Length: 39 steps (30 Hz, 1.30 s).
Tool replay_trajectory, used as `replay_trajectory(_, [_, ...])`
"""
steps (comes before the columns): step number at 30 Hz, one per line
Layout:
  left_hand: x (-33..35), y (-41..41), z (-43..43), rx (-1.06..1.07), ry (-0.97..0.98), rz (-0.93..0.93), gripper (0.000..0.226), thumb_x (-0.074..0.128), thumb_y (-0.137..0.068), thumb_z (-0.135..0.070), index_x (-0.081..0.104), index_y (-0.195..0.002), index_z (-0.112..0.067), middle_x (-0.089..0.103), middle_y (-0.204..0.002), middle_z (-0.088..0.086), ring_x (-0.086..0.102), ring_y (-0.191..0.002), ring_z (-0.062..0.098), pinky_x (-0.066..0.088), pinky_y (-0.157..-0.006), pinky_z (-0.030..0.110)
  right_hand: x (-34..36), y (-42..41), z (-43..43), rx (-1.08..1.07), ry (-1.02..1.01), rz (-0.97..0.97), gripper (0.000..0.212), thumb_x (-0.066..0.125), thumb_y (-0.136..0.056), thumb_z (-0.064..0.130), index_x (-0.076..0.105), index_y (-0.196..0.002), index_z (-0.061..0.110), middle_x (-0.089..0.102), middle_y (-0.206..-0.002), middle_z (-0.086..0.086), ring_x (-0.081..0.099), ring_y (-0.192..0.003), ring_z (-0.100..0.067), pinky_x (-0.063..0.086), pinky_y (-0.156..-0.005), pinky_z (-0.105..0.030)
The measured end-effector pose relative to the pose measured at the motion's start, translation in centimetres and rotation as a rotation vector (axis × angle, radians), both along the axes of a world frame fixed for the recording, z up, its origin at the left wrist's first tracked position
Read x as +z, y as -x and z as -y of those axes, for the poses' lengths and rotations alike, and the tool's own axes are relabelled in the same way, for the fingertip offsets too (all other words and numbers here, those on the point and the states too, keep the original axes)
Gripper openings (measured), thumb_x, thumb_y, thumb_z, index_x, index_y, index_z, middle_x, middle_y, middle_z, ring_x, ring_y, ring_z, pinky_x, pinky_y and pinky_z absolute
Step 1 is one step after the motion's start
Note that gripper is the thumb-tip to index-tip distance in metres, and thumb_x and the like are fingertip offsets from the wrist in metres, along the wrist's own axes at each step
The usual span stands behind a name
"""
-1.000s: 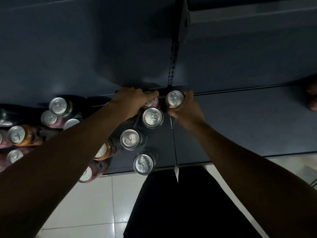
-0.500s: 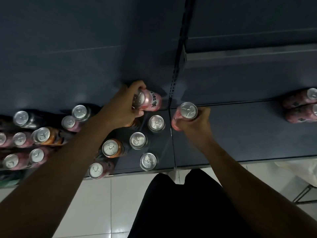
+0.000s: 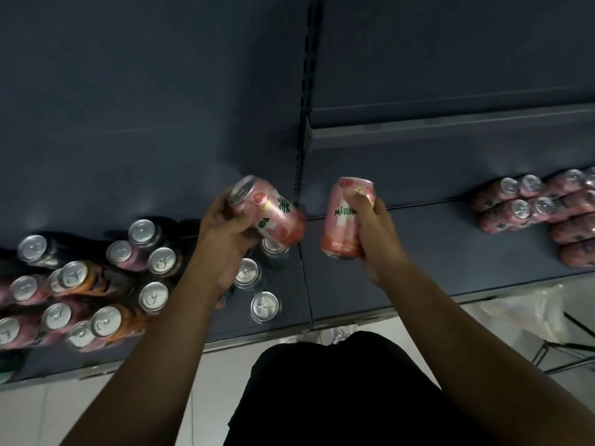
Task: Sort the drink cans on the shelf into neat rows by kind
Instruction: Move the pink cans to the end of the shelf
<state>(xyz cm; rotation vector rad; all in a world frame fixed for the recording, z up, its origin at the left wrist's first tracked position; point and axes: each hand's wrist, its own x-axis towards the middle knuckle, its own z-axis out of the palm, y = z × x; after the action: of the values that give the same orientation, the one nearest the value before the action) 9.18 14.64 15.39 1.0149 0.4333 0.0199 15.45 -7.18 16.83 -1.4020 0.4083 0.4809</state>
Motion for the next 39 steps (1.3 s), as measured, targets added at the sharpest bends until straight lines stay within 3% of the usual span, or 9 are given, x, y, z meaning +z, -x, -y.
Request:
replay_trajectory(6, [0.4,-0.7,4.0,0.02,0.292,-0.202,0.049,0.051,-0.095,-0.053,0.069,-0.114,-0.012,0.078,-0.107,0.007,0.075,-0.097,0.021,0.062,-0.075,0.04,1.4,0.6,0.8,-0.045,-0.163,-0.058,0.046,0.056,-0.097,0.053,0.063,-0.124,0.016,0.074,-0.103,-0.008,0.072,-0.093,-0.024,0.058,-0.094,-0.05])
replay_trajectory(11, [0.7,-1.5,6.0,-0.038,0.467,-0.283,0.083,0.055,-0.08,-0.069,0.059,-0.139,-0.011,0.07,-0.118,0.012,0.071,-0.1,0.025,0.061,-0.083,0.041,2.0,1.4,2.7,-0.096,-0.241,-0.1,0.047,0.059,-0.096,0.052,0.064,-0.121,0.013,0.072,-0.102,-0.012,0.067,-0.101,-0.032,0.048,-0.105,-0.061])
replay_trajectory(15, [0.9,-1.9,7.6,-0.088,0.554,-0.293,0.064,0.056,-0.086,-0.07,0.068,-0.115,-0.014,0.073,-0.098,0.008,0.07,-0.086,0.023,0.061,-0.081,0.039,2.4,1.8,4.5,-0.189,-0.329,-0.133,0.049,0.052,-0.098,0.049,0.062,-0.123,0.008,0.069,-0.105,-0.016,0.068,-0.091,-0.03,0.046,-0.107,-0.062])
replay_trajectory(19, [0.8,-2.3,9.1,-0.217,0.596,-0.257,0.071,0.067,-0.079,-0.071,0.065,-0.122,-0.015,0.07,-0.102,0.008,0.067,-0.09,0.027,0.04,-0.114,0.053,3.2,2.0,6.6,-0.221,-0.347,-0.173,0.048,0.042,-0.1,0.046,0.06,-0.119,0.006,0.069,-0.096,-0.016,0.068,-0.083,-0.03,0.06,-0.086,-0.05])
replay_trajectory(25, [1.9,-3.2,14.0,-0.386,0.482,-0.232,0.069,0.064,-0.081,-0.074,0.068,-0.118,-0.016,0.068,-0.104,0.009,0.066,-0.092,0.03,0.039,-0.11,0.056,3.9,2.6,11.7,-0.182,-0.312,-0.175,0.05,0.054,-0.098,0.051,0.059,-0.128,0.011,0.077,-0.103,-0.013,0.076,-0.091,-0.029,0.06,-0.08,-0.044])
replay_trajectory(28, [3.1,-3.5,17.5,-0.423,0.326,-0.242,0.074,0.058,-0.083,-0.077,0.067,-0.122,-0.015,0.07,-0.098,0.01,0.069,-0.084,0.03,0.052,-0.09,0.05,4.2,3.0,14.7,-0.232,-0.412,-0.185,0.05,0.06,-0.094,0.051,0.06,-0.124,0.011,0.076,-0.089,-0.011,0.075,-0.079,-0.025,0.061,-0.07,-0.041])
replay_trajectory(32, [4.3,-3.1,23.3,-0.44,0.115,-0.242,0.086,0.058,-0.073,-0.074,0.059,-0.137,-0.016,0.075,-0.102,0.01,0.073,-0.09,0.03,0.059,-0.076,0.045,4.5,3.4,20.4,-0.273,-0.463,-0.196,0.058,0.065,-0.087,0.055,0.062,-0.124,0.011,0.072,-0.095,-0.013,0.069,-0.089,-0.03,0.058,-0.076,-0.041])
replay_trajectory(36, [4.9,-2.7,30.4,-0.459,0.09,-0.25,0.108,0.098,-0.043,-0.054,0.059,-0.133,-0.01,0.075,-0.108,0.013,0.073,-0.097,0.03,0.062,-0.081,0.044,4.4,3.8,27.8,-0.328,-0.525,-0.186,0.072,0.056,-0.09,0.063,0.058,-0.132,0.005,0.065,-0.115,-0.018,0.061,-0.11,-0.032,0.052,-0.102,-0.049])
replay_trajectory(39, [4.6,-2.7,36.1,-0.506,0.073,-0.245,0.116,0.104,-0.025,-0.043,0.061,-0.126,-0.009,0.076,-0.101,0.011,0.074,-0.089,0.025,0.061,-0.084,0.043,4.1,4.3,34.1,-0.355,-0.51,-0.162,0.073,0.042,-0.097,0.058,0.052,-0.143,0.002,0.064,-0.119,-0.017,0.06,-0.113,-0.033,0.045,-0.11,-0.053])
